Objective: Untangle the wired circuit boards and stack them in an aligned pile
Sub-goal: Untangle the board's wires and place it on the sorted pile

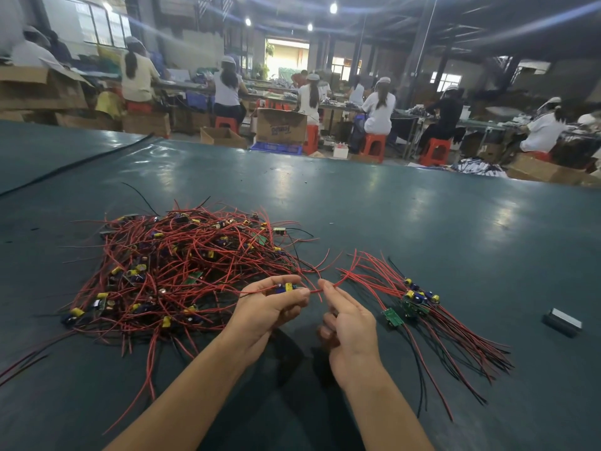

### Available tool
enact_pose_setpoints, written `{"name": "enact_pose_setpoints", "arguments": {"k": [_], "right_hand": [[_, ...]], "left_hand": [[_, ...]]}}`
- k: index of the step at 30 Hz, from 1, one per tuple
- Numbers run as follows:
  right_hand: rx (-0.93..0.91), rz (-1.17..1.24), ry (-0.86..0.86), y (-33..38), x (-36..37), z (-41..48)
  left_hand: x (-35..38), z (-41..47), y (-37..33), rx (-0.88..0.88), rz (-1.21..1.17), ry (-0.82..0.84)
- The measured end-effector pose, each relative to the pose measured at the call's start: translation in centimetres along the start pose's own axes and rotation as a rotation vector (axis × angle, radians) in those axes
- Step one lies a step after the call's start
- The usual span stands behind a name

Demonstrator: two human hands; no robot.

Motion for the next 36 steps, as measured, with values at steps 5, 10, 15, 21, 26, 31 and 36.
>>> {"name": "enact_pose_setpoints", "arguments": {"k": [5, 10, 15, 21, 26, 31, 36], "right_hand": [[-0.011, 0.040, -0.027, 0.9, -0.9, 0.5], [-0.016, 0.142, -0.069, 2.5, -2.6, 1.3], [-0.014, 0.213, -0.092, 3.6, -3.9, 1.8], [-0.027, 0.207, -0.110, 2.8, -3.3, 1.4], [-0.020, -0.081, -0.019, -0.1, 0.4, -0.3], [-0.014, 0.003, -0.035, -1.5, 1.7, -1.1], [0.027, 0.044, -0.102, -1.1, 1.0, -0.9]], "left_hand": [[0.3, -0.2, 0.1, -0.026, 0.036, -0.014], [-0.2, -0.1, -0.5, -0.036, 0.062, -0.003], [0.2, -0.3, -0.6, -0.027, 0.084, 0.021], [-0.1, -0.4, -0.5, 0.004, 0.091, -0.003], [-0.2, -0.2, -0.4, 0.045, 0.034, -0.042], [-0.4, -0.2, -0.4, 0.074, 0.084, -0.061], [0.5, -0.3, -0.4, 0.057, 0.081, -0.027]]}}
Point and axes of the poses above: each hand's wrist, its own z-axis towards the middle knuckle, its own x-axis out of the palm, y = z × x, the point moved 9 cm from there along z, towards the middle knuckle, and after that the axes turned 6 degrees about x, right-handed, at the moved point
